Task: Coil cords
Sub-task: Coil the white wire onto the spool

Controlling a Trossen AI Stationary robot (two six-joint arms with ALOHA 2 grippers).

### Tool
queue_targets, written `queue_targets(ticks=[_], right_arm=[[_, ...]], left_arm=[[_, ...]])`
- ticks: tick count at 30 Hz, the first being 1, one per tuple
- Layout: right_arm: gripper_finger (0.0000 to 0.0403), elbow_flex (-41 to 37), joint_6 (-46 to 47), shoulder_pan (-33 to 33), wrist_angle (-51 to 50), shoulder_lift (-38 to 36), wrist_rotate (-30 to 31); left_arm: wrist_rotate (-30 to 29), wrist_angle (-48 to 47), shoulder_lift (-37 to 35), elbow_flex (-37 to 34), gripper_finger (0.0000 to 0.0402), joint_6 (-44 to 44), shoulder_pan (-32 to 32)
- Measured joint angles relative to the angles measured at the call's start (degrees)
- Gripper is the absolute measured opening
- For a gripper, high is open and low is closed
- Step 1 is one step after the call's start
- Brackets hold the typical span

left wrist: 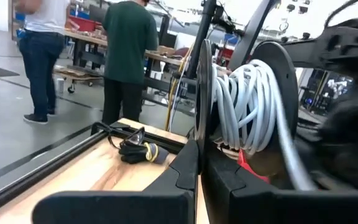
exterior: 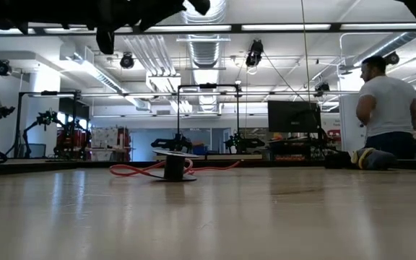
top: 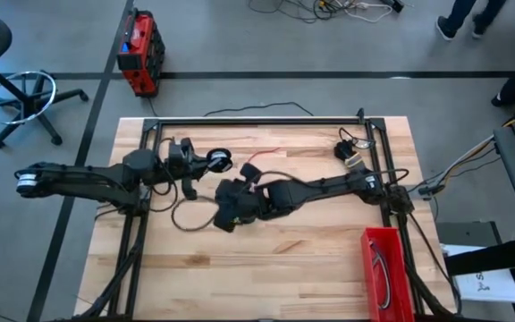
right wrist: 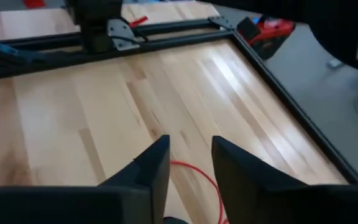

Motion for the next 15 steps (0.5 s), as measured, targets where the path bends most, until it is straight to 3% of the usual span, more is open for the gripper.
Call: queue_targets(ticks=[12,15], right_arm=[[0.0158,-0.21,-4.64,6.09,1.81,0.02,7.92],[0.016,-1.64,-7.73,6.23,7.85,0.02,8.43]], left_arm=[[0.33,-1.86,-1.5,-0.04,0.0,1.09,-0.04],[1.75,-1.71,-1.88,-0.04,0.0,1.09,-0.07]])
